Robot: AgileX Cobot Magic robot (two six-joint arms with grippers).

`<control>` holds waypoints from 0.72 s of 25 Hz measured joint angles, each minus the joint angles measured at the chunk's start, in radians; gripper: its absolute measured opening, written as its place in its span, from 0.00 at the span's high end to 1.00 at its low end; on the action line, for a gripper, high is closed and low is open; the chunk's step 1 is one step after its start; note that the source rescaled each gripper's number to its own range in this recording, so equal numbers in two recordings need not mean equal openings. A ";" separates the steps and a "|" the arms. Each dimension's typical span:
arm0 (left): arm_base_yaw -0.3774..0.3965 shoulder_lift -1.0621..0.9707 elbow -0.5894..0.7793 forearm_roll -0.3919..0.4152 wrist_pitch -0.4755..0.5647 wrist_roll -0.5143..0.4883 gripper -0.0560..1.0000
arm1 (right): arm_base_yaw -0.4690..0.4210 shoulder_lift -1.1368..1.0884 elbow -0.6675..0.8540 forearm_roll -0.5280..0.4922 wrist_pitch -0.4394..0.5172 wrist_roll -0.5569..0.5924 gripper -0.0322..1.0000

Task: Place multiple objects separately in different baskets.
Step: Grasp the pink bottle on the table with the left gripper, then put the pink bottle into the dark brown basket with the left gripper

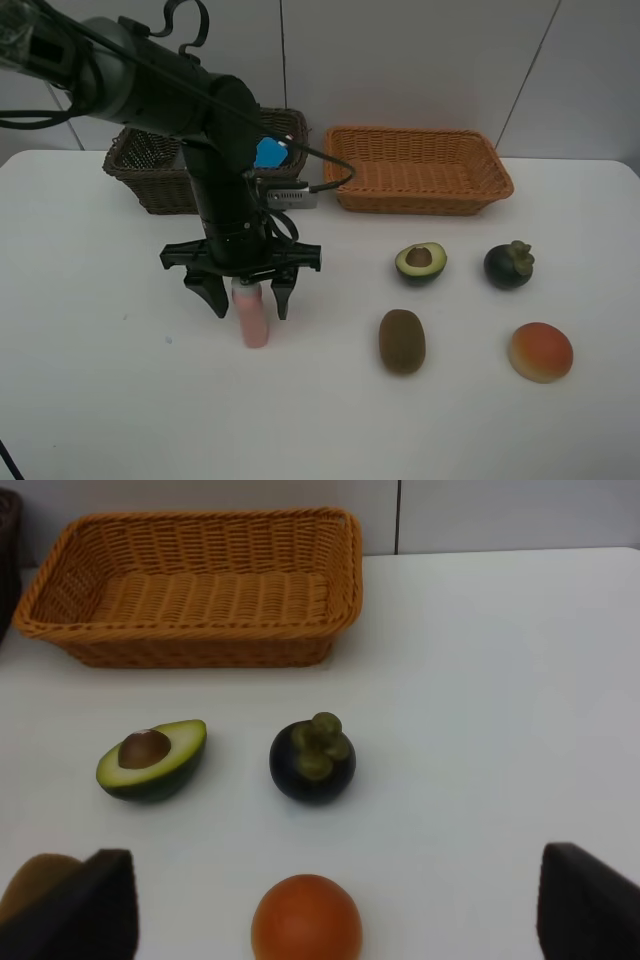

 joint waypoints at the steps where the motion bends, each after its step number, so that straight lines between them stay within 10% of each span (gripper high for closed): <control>1: 0.000 0.000 0.000 -0.001 0.000 0.000 0.45 | 0.000 0.000 0.000 0.000 0.000 0.000 0.00; 4: 0.000 0.000 0.000 -0.001 0.001 0.000 0.69 | 0.000 0.000 0.000 0.000 0.000 0.000 0.00; 18: 0.027 -0.126 -0.174 0.013 0.041 0.103 0.69 | 0.000 0.000 0.000 0.000 0.000 0.000 0.00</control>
